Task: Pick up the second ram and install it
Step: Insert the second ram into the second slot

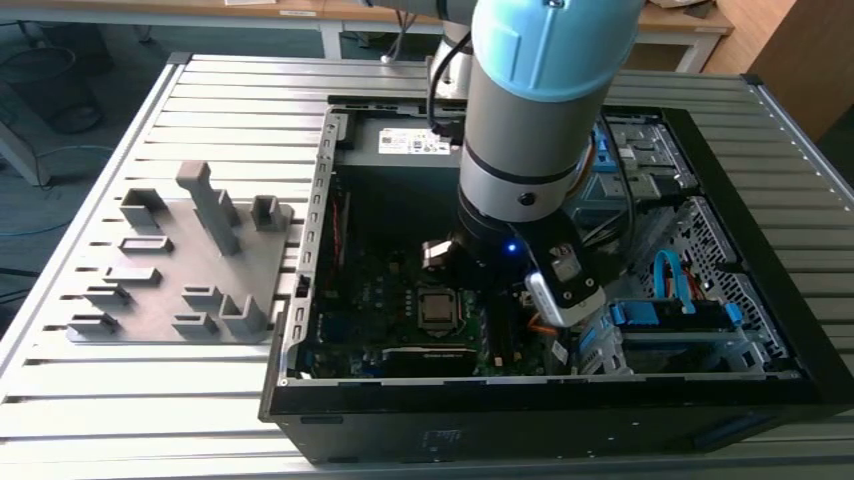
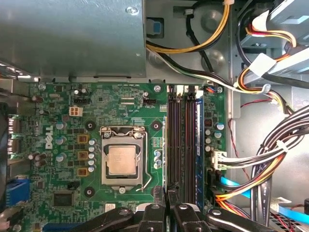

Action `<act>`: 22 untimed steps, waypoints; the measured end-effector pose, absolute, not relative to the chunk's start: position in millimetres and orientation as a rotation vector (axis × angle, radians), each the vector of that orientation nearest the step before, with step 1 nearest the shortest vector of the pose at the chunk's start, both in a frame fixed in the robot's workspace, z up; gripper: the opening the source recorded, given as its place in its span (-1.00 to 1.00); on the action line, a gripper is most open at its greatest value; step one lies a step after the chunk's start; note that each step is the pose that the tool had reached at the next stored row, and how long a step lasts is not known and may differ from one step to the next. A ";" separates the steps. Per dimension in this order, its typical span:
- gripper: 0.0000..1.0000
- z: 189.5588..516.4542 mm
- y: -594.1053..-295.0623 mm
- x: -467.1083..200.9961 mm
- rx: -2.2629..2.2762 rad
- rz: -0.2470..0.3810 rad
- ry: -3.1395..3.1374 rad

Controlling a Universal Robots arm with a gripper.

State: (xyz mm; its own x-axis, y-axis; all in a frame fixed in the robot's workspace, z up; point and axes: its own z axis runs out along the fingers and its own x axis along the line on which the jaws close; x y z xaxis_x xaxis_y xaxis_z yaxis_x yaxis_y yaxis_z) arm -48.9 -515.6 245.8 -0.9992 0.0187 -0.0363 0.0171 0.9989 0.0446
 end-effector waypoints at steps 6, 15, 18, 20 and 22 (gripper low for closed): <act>-0.73 243.0 -512.5 -48.4 0.064 0.068 3.103; -0.73 239.4 -505.5 -43.9 0.070 0.068 3.103; -0.73 238.2 -505.2 -42.7 0.070 0.068 3.103; -0.73 237.7 -505.1 -42.4 0.070 0.068 3.103; -0.73 237.3 -505.1 -42.1 0.070 0.068 3.103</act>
State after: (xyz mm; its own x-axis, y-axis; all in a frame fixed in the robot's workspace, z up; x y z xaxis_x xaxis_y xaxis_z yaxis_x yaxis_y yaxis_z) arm -42.1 -505.1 237.3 -0.9983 0.0456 -0.0362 0.0440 0.9980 0.0446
